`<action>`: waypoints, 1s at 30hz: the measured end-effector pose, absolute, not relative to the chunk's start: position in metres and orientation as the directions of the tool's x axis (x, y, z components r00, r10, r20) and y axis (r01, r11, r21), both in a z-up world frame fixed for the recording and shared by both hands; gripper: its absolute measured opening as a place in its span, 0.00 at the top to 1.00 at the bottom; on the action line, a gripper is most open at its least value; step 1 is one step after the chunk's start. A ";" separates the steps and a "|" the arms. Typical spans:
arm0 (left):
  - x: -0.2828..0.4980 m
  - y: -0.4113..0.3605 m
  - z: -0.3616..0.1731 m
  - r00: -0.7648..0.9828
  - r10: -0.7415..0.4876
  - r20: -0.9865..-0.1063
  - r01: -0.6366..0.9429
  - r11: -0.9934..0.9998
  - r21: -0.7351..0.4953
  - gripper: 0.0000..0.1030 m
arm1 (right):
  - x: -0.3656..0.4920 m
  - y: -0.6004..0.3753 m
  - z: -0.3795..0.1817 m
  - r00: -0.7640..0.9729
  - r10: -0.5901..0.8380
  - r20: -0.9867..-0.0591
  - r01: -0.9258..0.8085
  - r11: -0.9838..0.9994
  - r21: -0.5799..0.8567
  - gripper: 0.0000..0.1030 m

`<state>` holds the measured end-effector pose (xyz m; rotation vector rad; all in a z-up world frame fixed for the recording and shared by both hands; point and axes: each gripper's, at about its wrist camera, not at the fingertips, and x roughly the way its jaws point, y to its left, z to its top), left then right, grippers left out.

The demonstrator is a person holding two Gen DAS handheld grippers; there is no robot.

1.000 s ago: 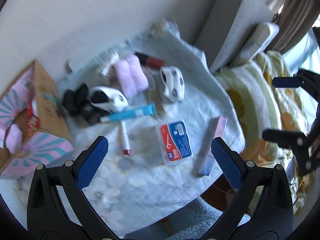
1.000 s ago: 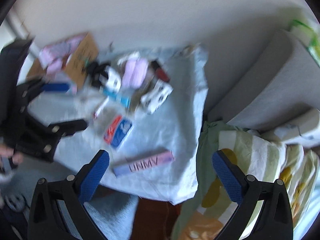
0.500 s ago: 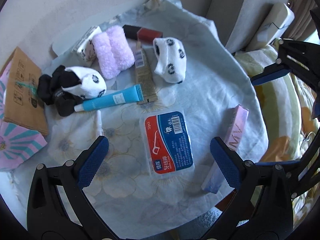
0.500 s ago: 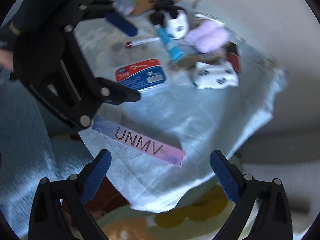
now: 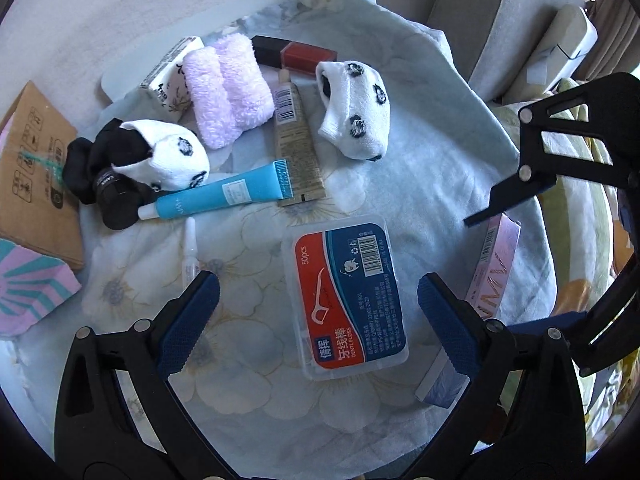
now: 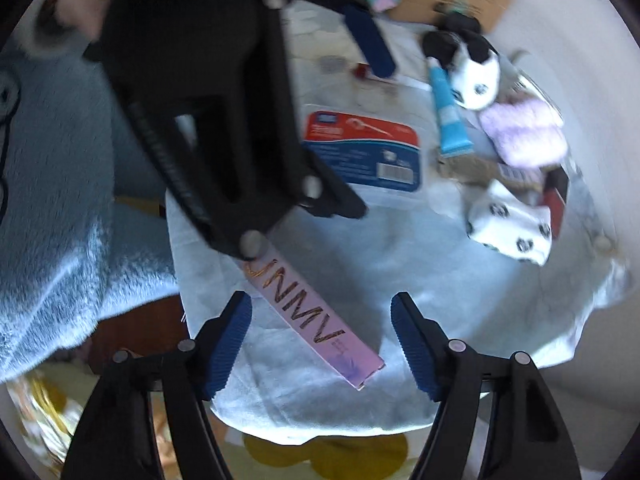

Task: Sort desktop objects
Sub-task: 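Grasp the floss-pick box with left tool while right tool grasps UNMV box, then carry both boxes into the cardboard box and open both tools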

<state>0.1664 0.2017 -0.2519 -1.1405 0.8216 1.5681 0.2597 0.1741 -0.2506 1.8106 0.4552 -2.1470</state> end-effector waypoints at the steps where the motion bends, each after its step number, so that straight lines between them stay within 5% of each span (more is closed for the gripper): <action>1: 0.166 0.202 -0.256 -0.067 0.310 -0.949 -0.960 -0.280 -0.024 0.12 | 0.259 0.172 -0.252 -0.162 -0.017 -0.987 0.436 -0.898 -0.056 0.36; 6: 0.165 0.200 -0.260 -0.066 0.305 -0.950 -0.959 -0.281 -0.023 0.29 | 0.253 0.172 -0.258 -0.151 -0.051 -0.987 0.455 -0.890 -0.023 0.55; 9: 0.167 0.199 -0.255 -0.069 0.322 -0.944 -0.962 -0.271 -0.022 0.50 | 0.250 0.174 -0.255 -0.146 -0.077 -0.986 0.461 -0.887 0.001 0.66; 17: 0.167 0.195 -0.245 -0.078 0.326 -0.942 -0.958 -0.287 -0.020 0.51 | 0.243 0.179 -0.249 -0.153 -0.087 -0.984 0.425 -0.905 0.013 0.78; 30: 0.124 0.157 -0.190 -0.050 0.363 -0.930 -0.912 -0.396 -0.106 0.51 | 0.241 0.181 -0.213 -0.179 -0.044 -0.983 0.314 -0.949 -0.015 0.80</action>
